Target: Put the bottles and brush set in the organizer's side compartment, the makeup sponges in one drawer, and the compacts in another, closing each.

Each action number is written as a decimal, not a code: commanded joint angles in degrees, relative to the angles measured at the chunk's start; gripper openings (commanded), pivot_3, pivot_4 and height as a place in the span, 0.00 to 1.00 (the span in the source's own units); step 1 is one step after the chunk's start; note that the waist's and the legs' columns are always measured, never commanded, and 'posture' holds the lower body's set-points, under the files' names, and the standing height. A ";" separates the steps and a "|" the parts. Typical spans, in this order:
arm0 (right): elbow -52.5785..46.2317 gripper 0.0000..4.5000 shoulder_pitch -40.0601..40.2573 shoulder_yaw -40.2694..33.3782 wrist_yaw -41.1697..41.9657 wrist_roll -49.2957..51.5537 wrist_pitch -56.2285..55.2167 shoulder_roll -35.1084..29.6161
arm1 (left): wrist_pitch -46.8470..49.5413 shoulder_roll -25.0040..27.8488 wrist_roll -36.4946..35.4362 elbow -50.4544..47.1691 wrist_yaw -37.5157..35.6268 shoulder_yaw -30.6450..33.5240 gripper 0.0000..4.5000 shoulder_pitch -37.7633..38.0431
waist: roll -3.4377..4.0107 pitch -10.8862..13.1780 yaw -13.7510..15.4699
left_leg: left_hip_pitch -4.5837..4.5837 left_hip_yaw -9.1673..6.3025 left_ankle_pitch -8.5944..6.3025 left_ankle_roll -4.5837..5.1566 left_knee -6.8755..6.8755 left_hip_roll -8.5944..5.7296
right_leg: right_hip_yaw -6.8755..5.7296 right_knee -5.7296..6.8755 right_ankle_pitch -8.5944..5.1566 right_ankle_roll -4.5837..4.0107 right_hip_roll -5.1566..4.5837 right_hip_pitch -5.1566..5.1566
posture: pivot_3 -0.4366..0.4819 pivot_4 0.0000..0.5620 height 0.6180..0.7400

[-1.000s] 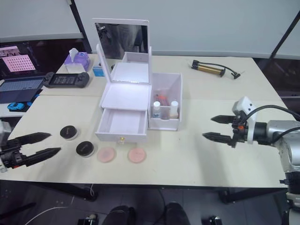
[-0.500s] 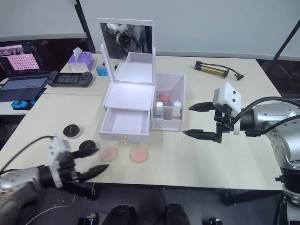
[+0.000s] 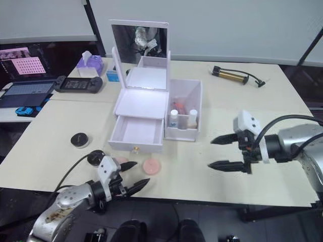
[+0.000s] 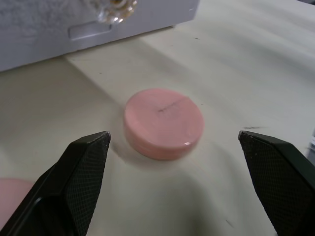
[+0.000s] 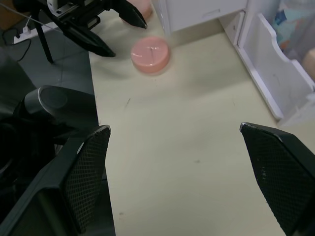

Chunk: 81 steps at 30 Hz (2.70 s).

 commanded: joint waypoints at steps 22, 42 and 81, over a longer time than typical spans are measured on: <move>2.30 1.00 -1.05 1.55 4.05 -5.62 -9.87 -0.40 | -0.65 1.98 8.08 -0.99 -2.59 -4.68 0.65 -6.44 | 0.03 -0.01 0.02 | 0.00 0.02 0.00 0.00 0.01 -0.01 | -0.04 0.01 -0.01 0.05 -0.02 0.00 | 0.48 0.27 0.88; 4.44 1.00 -14.40 3.25 10.51 2.75 -6.19 5.15 | 26.21 40.57 -32.24 -3.60 -31.30 46.76 0.65 3.62 | 0.02 0.08 -0.51 | 0.07 0.11 0.00 -0.01 0.00 0.08 | -0.21 0.09 -0.22 0.13 -0.03 -0.05 | 0.48 0.27 0.88; 2.27 1.00 -31.36 -6.57 -10.57 21.68 22.72 2.54 | 6.34 26.00 -8.79 20.80 -34.95 6.67 0.65 -40.61 | 0.02 0.07 -0.55 | -0.04 0.22 0.01 -0.02 -0.02 0.10 | -0.14 0.15 -0.10 -0.06 0.07 -0.12 | 0.48 0.27 0.88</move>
